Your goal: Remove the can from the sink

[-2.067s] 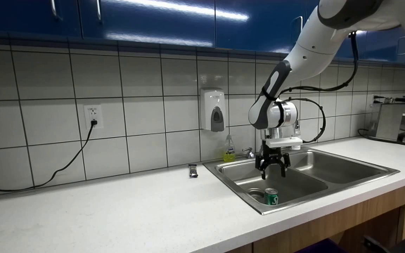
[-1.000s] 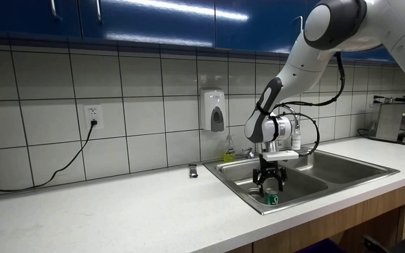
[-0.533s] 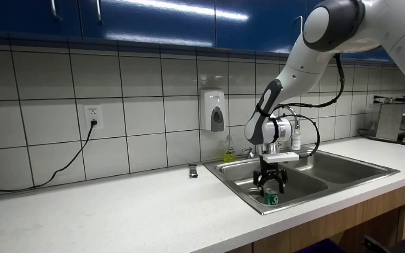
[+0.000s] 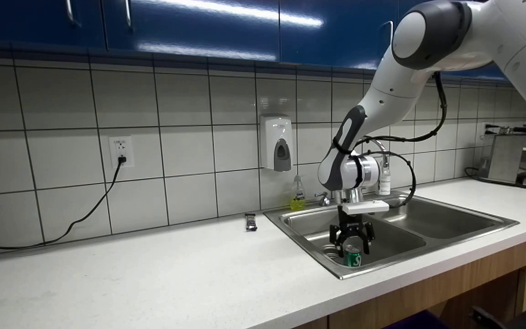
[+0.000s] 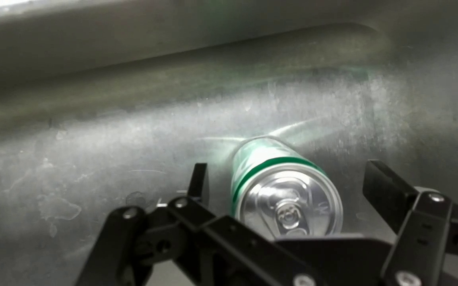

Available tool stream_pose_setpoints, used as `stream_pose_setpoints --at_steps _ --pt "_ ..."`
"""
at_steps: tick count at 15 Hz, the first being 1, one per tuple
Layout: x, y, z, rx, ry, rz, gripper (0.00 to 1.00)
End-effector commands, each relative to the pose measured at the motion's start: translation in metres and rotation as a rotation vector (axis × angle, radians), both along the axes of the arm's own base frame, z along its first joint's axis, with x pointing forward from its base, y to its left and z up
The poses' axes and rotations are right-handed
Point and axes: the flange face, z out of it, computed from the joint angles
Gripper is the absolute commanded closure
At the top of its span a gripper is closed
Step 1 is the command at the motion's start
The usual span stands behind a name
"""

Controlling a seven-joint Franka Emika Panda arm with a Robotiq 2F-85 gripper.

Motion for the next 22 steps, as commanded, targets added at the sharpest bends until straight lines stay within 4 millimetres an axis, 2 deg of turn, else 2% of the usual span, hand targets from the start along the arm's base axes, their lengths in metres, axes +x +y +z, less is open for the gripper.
stream_pose_setpoints --at_steps 1,12,13,15,18,22 --pt "-0.002 -0.002 -0.001 0.013 -0.022 -0.017 0.00" --pt "-0.005 -0.003 -0.010 -0.021 -0.074 -0.040 0.00" --pt "-0.005 -0.004 -0.010 -0.020 -0.079 -0.041 0.25" --pt "-0.006 -0.005 -0.011 -0.022 -0.087 -0.046 0.34" --pt "-0.006 -0.005 -0.011 -0.023 -0.098 -0.052 0.60" --pt "-0.005 -0.005 -0.010 -0.024 -0.094 -0.061 0.62"
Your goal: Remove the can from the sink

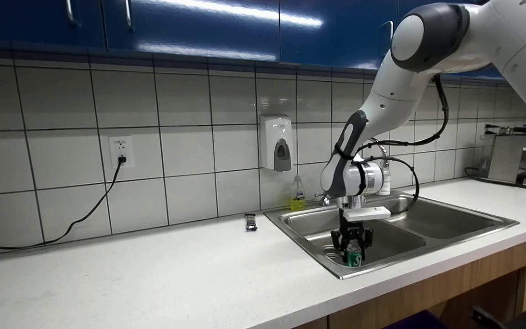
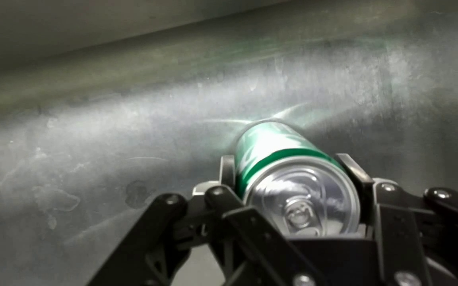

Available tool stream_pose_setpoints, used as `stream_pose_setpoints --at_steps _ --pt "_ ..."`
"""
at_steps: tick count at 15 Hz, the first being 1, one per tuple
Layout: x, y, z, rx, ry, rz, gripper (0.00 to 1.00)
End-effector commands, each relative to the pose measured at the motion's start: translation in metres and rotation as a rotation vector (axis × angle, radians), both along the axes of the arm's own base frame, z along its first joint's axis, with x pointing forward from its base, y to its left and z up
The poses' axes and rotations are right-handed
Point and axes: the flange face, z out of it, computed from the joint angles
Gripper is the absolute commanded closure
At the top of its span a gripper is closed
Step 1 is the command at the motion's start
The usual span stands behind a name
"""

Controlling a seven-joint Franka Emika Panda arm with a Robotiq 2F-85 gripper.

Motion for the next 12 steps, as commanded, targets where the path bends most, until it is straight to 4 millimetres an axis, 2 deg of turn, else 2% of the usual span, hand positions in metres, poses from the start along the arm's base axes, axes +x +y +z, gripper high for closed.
stream_pose_setpoints --at_steps 1,5,12 --pt "-0.001 -0.001 0.006 -0.002 -0.004 -0.035 0.62" --pt "0.000 0.006 0.030 -0.013 -0.018 -0.046 0.62" --pt "-0.004 0.022 0.092 -0.028 -0.048 -0.061 0.62"
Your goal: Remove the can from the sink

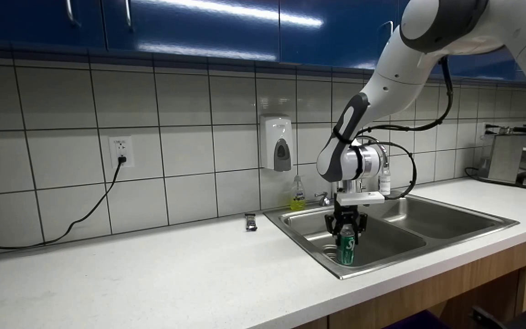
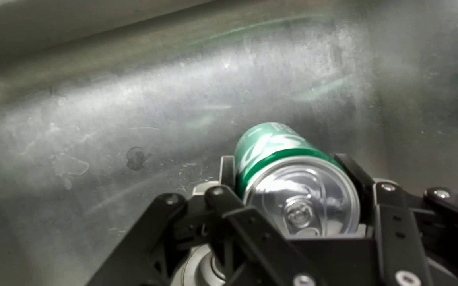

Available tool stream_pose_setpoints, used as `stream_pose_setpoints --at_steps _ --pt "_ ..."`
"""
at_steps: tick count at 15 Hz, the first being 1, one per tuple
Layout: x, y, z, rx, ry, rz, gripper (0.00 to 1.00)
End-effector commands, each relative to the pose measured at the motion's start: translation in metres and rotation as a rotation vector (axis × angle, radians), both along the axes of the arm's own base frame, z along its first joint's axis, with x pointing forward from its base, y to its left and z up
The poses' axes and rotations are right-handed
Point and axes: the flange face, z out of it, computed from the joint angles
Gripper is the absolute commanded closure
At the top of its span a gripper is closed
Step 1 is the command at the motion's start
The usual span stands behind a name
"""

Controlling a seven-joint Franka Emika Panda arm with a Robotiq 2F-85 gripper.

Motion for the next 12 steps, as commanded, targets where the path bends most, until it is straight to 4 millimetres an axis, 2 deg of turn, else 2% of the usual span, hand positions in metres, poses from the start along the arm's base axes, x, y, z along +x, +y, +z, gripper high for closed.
stream_pose_setpoints --at_steps 1,7,12 --pt "-0.014 0.009 0.044 -0.017 0.011 -0.019 0.62" --pt "-0.026 0.036 0.093 -0.030 0.029 0.008 0.62" --pt "-0.035 0.073 0.127 -0.050 0.046 0.080 0.62"
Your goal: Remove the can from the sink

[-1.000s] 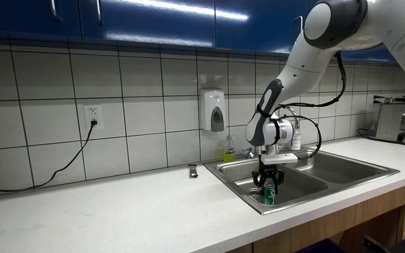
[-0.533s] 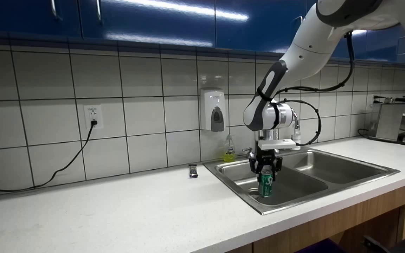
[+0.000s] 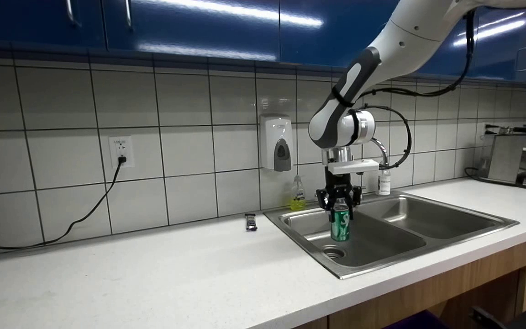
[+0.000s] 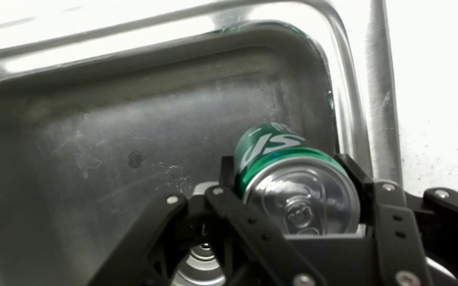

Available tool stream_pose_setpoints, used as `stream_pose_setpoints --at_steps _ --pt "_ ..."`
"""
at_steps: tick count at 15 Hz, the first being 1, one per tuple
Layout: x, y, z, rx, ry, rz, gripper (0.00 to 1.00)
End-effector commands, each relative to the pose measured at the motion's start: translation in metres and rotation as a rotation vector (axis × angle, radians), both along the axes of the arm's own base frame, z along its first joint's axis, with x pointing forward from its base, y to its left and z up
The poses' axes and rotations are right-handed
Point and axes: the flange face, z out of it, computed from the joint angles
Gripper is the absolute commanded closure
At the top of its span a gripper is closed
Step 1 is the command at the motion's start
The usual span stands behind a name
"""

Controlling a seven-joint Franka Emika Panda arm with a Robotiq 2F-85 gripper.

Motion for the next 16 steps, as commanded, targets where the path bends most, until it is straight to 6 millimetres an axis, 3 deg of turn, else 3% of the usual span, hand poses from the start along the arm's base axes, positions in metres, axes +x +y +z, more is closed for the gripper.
stream_pose_setpoints --at_steps 1,6,12,16 --pt "-0.016 0.029 0.031 -0.027 0.017 0.039 0.62" --pt "-0.024 0.078 0.037 -0.015 0.047 0.139 0.62" --pt "-0.029 0.145 0.027 -0.006 0.073 0.275 0.62" --pt "-0.031 0.179 0.018 0.001 0.079 0.340 0.62"
